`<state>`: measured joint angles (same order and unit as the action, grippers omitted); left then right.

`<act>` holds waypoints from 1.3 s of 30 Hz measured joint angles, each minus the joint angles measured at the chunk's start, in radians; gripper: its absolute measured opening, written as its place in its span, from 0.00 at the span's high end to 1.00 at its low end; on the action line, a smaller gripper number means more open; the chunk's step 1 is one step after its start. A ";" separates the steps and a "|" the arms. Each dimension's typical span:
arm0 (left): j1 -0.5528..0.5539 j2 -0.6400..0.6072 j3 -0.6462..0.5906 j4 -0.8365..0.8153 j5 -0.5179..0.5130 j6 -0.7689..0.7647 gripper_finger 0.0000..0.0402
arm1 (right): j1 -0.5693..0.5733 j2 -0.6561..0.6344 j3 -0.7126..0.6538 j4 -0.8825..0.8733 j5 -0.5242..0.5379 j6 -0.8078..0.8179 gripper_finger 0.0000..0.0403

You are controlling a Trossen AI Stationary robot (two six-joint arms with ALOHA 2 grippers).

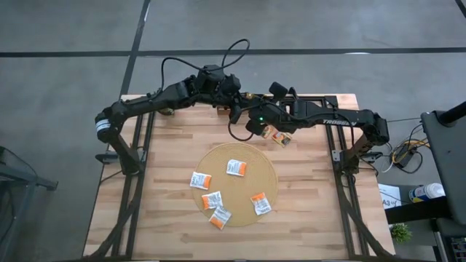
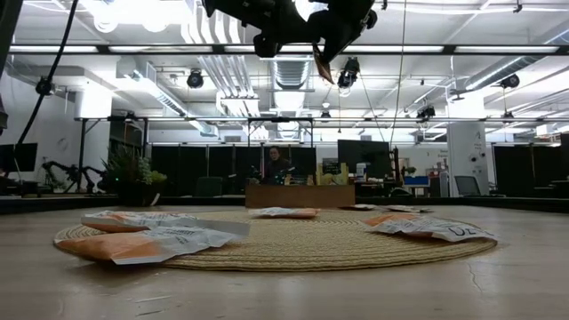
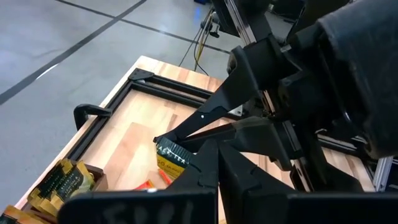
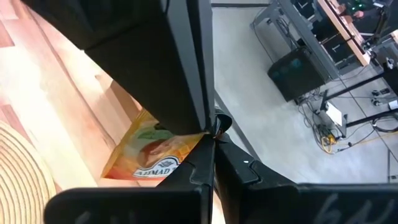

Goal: Pick & Place Tea
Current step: Put the bottom red tea bag into the middle section of the wooden organizer

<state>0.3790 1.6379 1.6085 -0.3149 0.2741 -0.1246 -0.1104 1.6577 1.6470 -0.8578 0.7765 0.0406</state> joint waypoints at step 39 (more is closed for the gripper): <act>0.119 -0.002 0.003 -0.013 0.009 0.051 1.00 | -0.006 -0.187 0.000 0.020 -0.093 0.069 0.54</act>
<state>0.4975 1.6359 1.6115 -0.3276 0.2834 -0.0733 -0.1165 1.4707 1.6474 -0.8383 0.6834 0.1099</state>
